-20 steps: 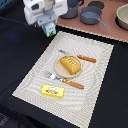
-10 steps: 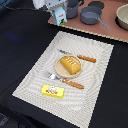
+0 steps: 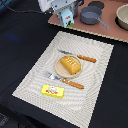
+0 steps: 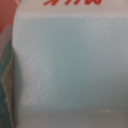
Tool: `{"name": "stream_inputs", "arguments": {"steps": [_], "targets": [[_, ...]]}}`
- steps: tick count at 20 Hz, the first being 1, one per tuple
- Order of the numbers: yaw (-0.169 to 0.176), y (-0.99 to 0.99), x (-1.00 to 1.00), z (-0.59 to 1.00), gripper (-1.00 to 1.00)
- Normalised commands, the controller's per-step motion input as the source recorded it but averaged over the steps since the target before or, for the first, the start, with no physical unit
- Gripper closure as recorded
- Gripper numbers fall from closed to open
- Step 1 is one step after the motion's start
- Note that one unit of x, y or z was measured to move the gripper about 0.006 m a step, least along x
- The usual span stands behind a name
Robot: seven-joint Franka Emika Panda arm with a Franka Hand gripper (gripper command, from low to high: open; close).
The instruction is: Place the bread, butter, and milk from the table onto the serving area.
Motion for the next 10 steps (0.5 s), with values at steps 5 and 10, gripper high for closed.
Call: {"name": "stream_inputs", "arguments": {"steps": [5,10], "targets": [[-0.054,0.0,0.97,0.13,1.0],[-0.055,0.0,0.97,0.08,1.0]]}}
